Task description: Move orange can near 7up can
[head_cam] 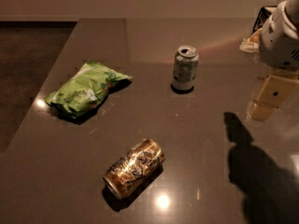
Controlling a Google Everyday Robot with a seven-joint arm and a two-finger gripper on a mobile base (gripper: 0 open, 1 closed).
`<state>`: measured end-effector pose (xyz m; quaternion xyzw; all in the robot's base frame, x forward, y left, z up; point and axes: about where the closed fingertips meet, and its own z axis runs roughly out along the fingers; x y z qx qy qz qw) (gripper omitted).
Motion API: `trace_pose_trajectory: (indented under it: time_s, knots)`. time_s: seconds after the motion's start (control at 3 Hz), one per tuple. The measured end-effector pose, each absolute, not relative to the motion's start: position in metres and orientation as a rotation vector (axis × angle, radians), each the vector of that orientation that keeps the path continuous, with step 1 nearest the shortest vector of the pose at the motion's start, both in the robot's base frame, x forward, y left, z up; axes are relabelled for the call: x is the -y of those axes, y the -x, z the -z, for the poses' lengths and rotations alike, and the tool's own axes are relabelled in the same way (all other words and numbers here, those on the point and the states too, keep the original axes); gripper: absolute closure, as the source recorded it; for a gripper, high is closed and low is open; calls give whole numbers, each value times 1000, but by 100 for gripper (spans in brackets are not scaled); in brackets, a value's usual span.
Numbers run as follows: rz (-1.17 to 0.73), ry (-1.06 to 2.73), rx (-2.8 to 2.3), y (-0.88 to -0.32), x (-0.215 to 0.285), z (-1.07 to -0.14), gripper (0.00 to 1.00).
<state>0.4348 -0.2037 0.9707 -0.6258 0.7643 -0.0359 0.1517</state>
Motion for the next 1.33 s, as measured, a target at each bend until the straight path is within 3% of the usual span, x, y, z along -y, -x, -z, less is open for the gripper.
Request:
trace_pose_trajectory:
  time_s: [1.0, 1.33]
  knots:
    - [26, 2223, -1884, -426, 155, -947, 0]
    - [39, 2205, -1890, -428, 154, -949, 0]
